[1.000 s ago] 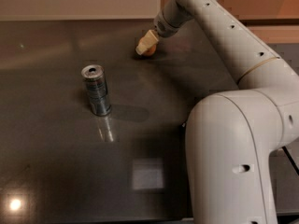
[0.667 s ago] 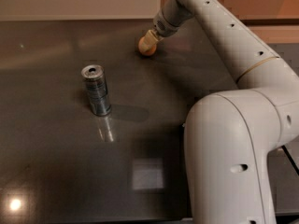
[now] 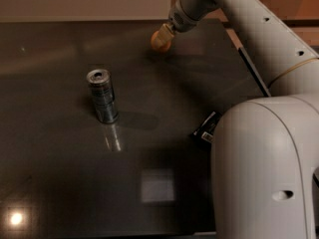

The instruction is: Pick orange

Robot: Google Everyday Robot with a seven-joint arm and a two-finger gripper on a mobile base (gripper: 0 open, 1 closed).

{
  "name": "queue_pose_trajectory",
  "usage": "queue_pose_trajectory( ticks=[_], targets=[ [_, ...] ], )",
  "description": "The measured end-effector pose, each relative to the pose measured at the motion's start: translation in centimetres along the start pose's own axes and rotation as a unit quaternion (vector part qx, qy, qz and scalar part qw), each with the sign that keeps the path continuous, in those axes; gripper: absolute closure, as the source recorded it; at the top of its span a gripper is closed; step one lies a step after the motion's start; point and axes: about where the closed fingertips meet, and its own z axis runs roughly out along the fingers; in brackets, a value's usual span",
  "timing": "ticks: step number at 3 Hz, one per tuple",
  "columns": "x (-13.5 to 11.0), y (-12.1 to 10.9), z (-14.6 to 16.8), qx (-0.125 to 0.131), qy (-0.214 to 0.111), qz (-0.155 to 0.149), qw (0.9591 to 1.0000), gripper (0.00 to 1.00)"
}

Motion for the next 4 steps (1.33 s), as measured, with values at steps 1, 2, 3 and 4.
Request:
queue_pose_trajectory(
  ticks=[1,2,3,4],
  targets=[
    [-1.0,1.3,-4.3,-0.007,-0.032,-0.013,0.9994,1.0],
    [-1.7,3.6,-8.5,-0.02,-0.056,-0.032,0.9977,1.0],
    [-2.1,6.3,-13.3,-0.029,-0.069,-0.059,0.9954,1.0],
    [-2.1,6.3,-13.3,-0.029,-0.069,-0.059,0.9954,1.0]
  ],
)
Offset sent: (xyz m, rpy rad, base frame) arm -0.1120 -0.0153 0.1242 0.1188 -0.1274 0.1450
